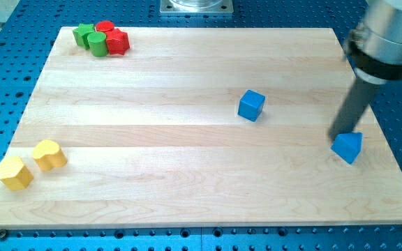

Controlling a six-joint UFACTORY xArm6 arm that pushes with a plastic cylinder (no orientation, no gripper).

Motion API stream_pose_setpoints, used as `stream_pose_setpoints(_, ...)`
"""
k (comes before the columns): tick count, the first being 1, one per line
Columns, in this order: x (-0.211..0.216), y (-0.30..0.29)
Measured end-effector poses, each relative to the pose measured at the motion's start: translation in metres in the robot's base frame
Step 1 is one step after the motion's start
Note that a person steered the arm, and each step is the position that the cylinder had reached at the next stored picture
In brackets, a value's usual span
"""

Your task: Push the triangle into the cube

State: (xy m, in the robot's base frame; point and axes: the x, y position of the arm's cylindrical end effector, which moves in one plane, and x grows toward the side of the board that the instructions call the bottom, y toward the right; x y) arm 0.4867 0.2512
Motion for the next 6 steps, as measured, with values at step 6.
stream_pose_setpoints(6,0.010,-0.058)
